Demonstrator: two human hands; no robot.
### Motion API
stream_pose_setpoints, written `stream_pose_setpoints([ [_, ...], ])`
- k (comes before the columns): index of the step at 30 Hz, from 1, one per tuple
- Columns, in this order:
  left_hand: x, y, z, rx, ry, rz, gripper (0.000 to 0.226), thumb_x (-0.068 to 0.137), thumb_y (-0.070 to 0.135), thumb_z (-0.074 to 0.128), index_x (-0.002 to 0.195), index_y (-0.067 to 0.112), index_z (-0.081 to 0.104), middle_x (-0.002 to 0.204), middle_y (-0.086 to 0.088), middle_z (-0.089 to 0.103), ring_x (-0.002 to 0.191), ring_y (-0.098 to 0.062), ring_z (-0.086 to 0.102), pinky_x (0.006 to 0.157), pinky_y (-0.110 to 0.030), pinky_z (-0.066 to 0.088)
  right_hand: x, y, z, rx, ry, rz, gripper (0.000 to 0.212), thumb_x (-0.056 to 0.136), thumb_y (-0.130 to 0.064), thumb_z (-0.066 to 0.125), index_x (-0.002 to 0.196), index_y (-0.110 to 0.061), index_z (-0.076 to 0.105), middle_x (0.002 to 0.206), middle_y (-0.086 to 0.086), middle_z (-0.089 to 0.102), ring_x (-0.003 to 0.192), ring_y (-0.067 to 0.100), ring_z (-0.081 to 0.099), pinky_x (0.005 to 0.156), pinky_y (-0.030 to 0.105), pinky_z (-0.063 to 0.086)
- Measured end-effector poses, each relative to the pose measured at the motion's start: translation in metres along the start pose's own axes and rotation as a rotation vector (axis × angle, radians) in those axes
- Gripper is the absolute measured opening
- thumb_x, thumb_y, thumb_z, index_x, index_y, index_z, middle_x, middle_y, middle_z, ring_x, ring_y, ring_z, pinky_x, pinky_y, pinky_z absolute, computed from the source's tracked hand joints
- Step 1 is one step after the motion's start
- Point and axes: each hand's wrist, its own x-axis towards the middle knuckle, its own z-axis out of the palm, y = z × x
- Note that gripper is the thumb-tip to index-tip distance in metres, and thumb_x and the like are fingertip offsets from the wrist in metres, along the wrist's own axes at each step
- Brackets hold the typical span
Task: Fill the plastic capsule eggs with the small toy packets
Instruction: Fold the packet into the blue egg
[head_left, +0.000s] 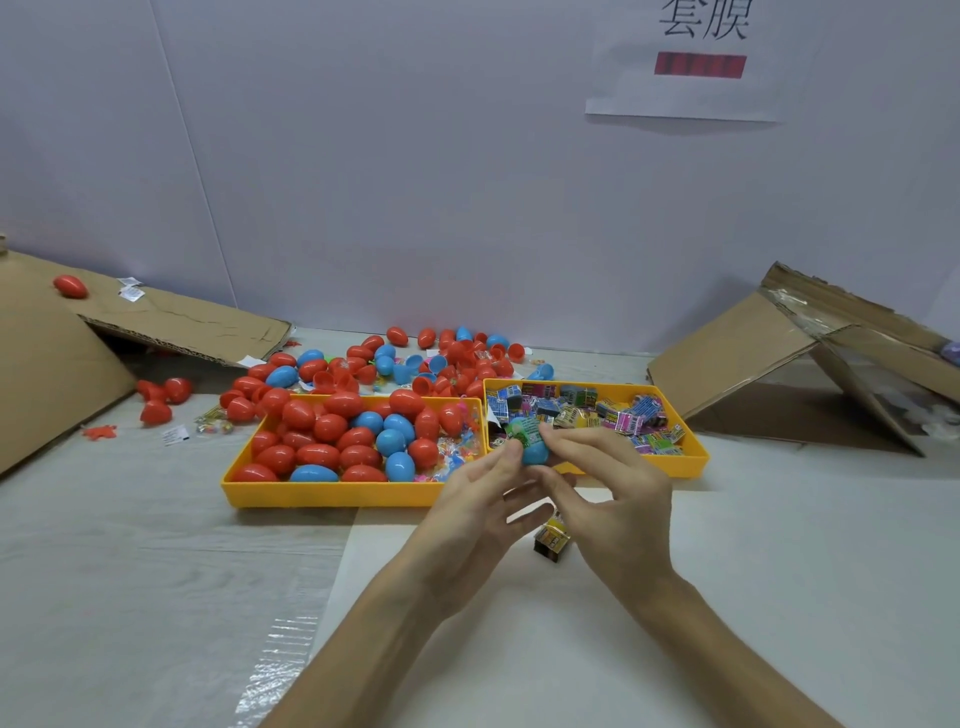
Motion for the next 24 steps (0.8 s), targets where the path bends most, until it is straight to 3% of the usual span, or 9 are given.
stream_pose_setpoints([
  [5, -0.0002, 0.0009, 0.0013, 0.008, 0.018, -0.001, 0.040, 0.096, 0.039, 0.058, 0.121, 0.010, 0.070, 0.111, -0.010, 0.073, 0.118, -0.024, 0.068, 0.095, -0.032, 0.057, -0.0027, 0.0046, 0.0007, 0.008, 0.005, -0.006, 0.030, 0.078, -0.007, 0.079, 0.107, -0.003, 0.076, 0.102, 0.002, 0.073, 0.092, 0.027, 0.070, 0.073, 0.045, 0.059],
  [11, 0.0003, 0.0007, 0.0021, 0.022, 0.039, -0.006, 0.034, 0.095, 0.039, 0.059, 0.111, 0.016, 0.077, 0.110, -0.010, 0.073, 0.115, -0.023, 0.068, 0.091, -0.029, 0.057, -0.0031, 0.0070, 0.0017, -0.007, 0.021, -0.040, 0.029, 0.079, -0.010, 0.078, 0.107, -0.004, 0.077, 0.103, -0.007, 0.070, 0.091, 0.022, 0.071, 0.075, 0.040, 0.059],
  [16, 0.0035, -0.0019, -0.0004, 0.027, 0.056, 0.003, 0.037, 0.093, 0.038, 0.061, 0.117, 0.012, 0.074, 0.116, -0.012, 0.073, 0.115, -0.023, 0.069, 0.087, -0.027, 0.058, -0.0026, 0.0056, 0.0003, -0.003, 0.012, -0.019, 0.031, 0.079, -0.013, 0.078, 0.109, -0.005, 0.076, 0.104, -0.003, 0.074, 0.094, 0.017, 0.071, 0.077, 0.036, 0.059],
  [21, 0.0040, -0.0016, 0.0006, 0.219, 0.223, 0.162, 0.049, 0.074, 0.039, 0.076, 0.117, 0.018, 0.070, 0.106, -0.002, 0.078, 0.103, -0.017, 0.073, 0.079, -0.025, 0.058, 0.0007, -0.0010, 0.0015, 0.059, -0.086, 0.031, 0.060, 0.079, -0.005, 0.080, 0.136, -0.010, 0.062, 0.117, -0.005, 0.067, 0.107, 0.007, 0.065, 0.094, 0.017, 0.049],
  [24, 0.0043, -0.0023, 0.0000, 0.275, 0.299, 0.204, 0.055, 0.069, 0.040, 0.087, 0.116, 0.017, 0.070, 0.101, -0.003, 0.077, 0.100, -0.021, 0.073, 0.077, -0.027, 0.058, 0.0014, -0.0017, 0.0021, 0.055, -0.087, -0.005, 0.051, 0.082, -0.003, 0.077, 0.132, -0.009, 0.064, 0.115, -0.003, 0.065, 0.107, 0.008, 0.063, 0.093, 0.018, 0.049],
])
